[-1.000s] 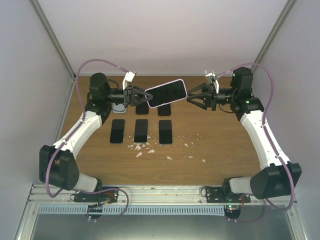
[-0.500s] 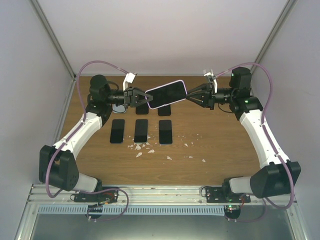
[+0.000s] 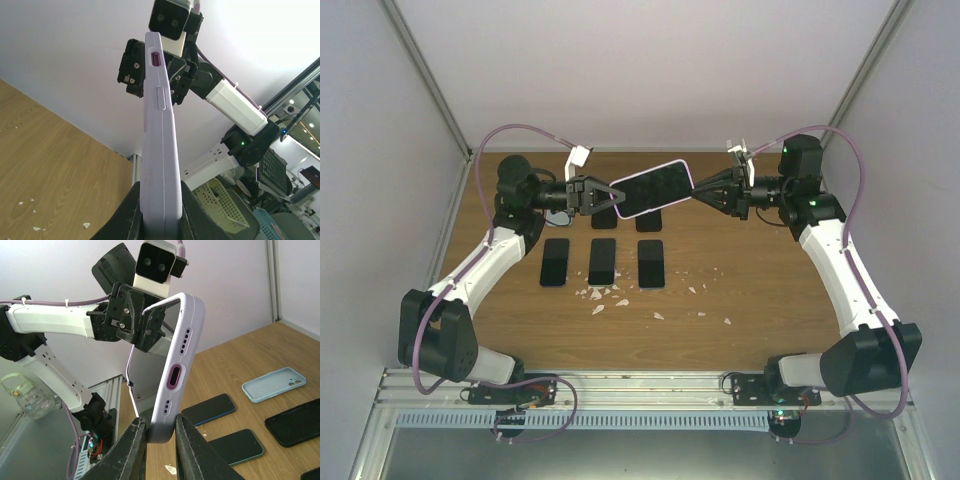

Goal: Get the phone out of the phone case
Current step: Remove the phone case from the phone.

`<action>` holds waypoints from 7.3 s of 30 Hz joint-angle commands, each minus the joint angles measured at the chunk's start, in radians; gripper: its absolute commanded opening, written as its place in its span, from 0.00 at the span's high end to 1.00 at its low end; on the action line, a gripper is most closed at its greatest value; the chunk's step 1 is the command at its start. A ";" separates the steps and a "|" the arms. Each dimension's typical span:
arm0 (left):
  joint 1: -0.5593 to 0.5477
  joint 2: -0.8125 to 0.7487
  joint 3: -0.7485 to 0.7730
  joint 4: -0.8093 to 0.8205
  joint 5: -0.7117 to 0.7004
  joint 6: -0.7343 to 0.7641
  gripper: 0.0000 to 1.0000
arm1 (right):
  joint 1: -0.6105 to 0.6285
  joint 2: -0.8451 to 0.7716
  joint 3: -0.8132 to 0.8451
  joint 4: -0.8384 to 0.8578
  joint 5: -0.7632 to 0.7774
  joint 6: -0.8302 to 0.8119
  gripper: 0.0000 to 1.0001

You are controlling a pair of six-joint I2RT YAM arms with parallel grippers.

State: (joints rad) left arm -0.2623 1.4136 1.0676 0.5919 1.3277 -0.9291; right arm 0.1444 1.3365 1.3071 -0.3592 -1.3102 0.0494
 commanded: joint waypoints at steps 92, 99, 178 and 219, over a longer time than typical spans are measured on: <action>-0.123 -0.025 0.025 0.133 0.085 0.037 1.00 | 0.004 0.009 -0.094 0.143 -0.048 0.143 0.81; -0.130 -0.006 0.063 -0.025 0.084 0.162 1.00 | 0.034 0.004 -0.091 0.162 -0.118 0.167 0.78; -0.509 0.176 0.451 -0.702 -1.065 1.791 0.23 | -0.064 0.075 -0.253 0.356 0.424 0.980 1.00; -0.564 0.448 0.560 -0.727 -1.394 2.025 0.53 | -0.027 0.050 -0.383 0.578 0.347 1.199 0.99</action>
State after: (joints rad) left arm -0.8028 1.8256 1.6093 -0.1905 0.0509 1.0374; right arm 0.1001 1.4231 0.9195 0.1287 -0.8970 1.2308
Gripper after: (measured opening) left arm 0.489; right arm 0.104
